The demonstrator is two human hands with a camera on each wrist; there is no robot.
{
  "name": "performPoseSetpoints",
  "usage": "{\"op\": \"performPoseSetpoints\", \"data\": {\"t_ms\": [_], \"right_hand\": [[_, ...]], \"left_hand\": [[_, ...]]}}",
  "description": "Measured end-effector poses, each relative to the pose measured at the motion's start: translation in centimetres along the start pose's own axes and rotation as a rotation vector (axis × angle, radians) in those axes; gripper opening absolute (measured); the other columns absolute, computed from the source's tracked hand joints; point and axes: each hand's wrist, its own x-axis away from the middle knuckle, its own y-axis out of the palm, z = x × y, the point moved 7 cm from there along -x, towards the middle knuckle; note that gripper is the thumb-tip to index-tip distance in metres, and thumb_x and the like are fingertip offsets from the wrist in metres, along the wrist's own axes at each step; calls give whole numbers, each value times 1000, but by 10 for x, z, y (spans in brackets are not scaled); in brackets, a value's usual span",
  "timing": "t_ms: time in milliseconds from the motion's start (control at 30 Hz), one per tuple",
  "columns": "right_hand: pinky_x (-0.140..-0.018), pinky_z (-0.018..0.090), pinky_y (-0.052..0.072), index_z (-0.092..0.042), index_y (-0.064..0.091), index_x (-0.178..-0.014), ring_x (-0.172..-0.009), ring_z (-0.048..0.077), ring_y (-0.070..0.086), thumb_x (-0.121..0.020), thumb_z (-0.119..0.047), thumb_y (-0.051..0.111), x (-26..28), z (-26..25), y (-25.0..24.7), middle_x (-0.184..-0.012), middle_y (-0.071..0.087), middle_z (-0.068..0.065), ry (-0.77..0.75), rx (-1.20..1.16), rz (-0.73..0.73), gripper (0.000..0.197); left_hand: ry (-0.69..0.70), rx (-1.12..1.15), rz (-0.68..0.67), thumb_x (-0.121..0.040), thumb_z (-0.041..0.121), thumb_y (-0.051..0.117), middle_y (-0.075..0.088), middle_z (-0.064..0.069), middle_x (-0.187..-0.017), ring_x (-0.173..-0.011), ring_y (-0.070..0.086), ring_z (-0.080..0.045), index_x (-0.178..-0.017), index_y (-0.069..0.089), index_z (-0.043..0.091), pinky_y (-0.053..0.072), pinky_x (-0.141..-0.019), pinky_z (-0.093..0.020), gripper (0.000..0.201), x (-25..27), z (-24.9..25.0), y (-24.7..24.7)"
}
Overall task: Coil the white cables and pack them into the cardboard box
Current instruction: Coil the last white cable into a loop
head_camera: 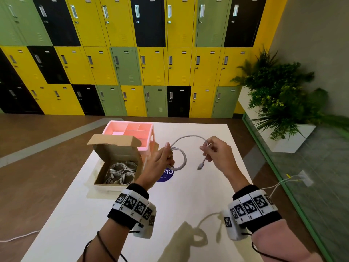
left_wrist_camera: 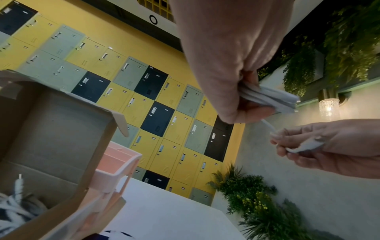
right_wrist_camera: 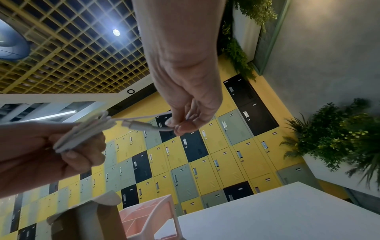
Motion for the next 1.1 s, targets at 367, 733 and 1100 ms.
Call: {"op": "performPoseSetpoints", "data": {"t_ms": [367,733,1100], "right_hand": [[-57,26,59,5,57,-88,-58,19,67,-88,-11,66,7,-16,9,-70,67,16,-32,-243,87,18],[-55,19,52,4,64,-98,-53,14,58,-94,-12,57,15,-2,26,-68,61,13,147,-416,-108,18],[-66,22,52,-4,64,-106,-67,17,64,-103,-20,38,26,-4,47,-77,62,8,283,-417,-350,31]], "left_hand": [[-2,-8,-195,-105,28,27,25,3,-62,-55,31,-10,-73,32,14,34,-62,-25,35,16,29,37],[-37,40,-193,-104,29,30,24,2,-63,-55,28,-10,-68,28,16,32,-56,-19,38,19,27,30],[94,-339,-99,-104,13,31,37,3,-58,-48,41,6,-74,50,7,35,-62,1,36,23,44,41]]}}
